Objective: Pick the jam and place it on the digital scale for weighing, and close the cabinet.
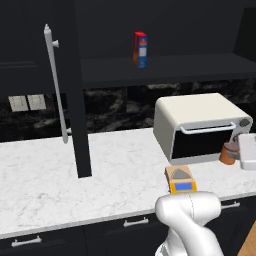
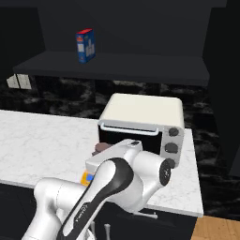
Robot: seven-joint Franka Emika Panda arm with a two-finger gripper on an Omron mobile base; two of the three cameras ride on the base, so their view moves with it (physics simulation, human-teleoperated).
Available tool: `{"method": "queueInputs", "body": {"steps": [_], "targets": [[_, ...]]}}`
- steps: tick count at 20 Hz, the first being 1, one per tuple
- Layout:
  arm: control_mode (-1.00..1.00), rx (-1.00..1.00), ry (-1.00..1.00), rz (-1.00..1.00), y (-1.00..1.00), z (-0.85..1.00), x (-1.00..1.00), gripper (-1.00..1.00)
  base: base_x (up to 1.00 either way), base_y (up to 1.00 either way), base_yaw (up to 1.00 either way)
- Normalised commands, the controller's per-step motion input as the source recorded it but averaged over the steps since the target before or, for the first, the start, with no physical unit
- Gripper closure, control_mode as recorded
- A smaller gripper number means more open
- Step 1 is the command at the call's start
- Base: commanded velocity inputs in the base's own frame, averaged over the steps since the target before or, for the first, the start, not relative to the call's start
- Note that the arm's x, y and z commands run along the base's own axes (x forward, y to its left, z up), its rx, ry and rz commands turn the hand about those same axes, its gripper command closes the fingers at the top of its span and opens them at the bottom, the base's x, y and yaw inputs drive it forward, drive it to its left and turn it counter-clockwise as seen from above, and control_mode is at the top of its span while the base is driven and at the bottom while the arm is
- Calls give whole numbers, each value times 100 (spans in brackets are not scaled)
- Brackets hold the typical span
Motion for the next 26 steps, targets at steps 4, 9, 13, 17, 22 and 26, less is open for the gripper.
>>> {"method": "queueInputs", "body": {"steps": [4,9,13,17,22,26], "targets": [[-100,-4,19,19,56,-80,41,100,0,0,0],[-100,0,1,2,67,-54,48,100,0,0,0],[-100,0,0,4,32,-46,36,100,0,0,0],[-100,0,0,9,0,-36,40,100,0,0,0],[-100,0,1,13,0,-8,38,100,0,0,0],[-100,0,2,11,-9,-16,24,100,0,0,0]]}}
